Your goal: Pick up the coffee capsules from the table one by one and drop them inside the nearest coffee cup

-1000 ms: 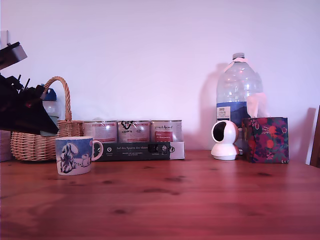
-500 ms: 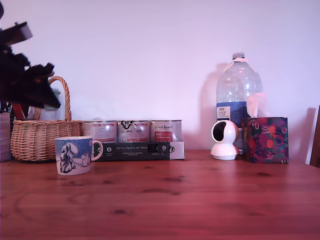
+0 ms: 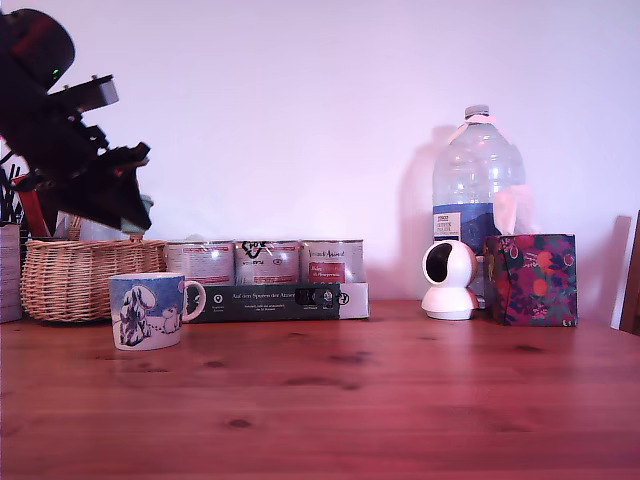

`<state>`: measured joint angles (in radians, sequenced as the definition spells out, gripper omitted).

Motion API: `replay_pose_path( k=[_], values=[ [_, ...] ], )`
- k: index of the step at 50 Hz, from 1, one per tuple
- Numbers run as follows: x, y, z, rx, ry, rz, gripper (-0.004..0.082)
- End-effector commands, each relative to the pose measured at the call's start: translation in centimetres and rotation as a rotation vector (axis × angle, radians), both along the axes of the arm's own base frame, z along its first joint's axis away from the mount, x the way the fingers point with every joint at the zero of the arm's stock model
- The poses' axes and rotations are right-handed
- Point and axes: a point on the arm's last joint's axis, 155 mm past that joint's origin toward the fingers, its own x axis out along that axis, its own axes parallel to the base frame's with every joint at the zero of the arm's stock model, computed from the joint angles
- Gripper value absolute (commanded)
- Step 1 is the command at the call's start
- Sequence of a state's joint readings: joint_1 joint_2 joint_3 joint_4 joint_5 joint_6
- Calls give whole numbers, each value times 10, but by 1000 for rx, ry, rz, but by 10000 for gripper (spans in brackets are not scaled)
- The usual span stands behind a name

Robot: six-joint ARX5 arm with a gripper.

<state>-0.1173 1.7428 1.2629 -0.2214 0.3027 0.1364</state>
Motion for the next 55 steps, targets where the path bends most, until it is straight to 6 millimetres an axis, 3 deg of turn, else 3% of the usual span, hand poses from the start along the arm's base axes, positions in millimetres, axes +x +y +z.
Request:
replay_pose_path(
  k=[1,26,38,55],
  values=[
    [6,-2,-7,17,27,-8,128],
    [30,1,-27,84,198,-14,128],
    [25,3,-50,111,264,-19,128],
    [14,3,-61,119,324,-26,128]
  ],
)
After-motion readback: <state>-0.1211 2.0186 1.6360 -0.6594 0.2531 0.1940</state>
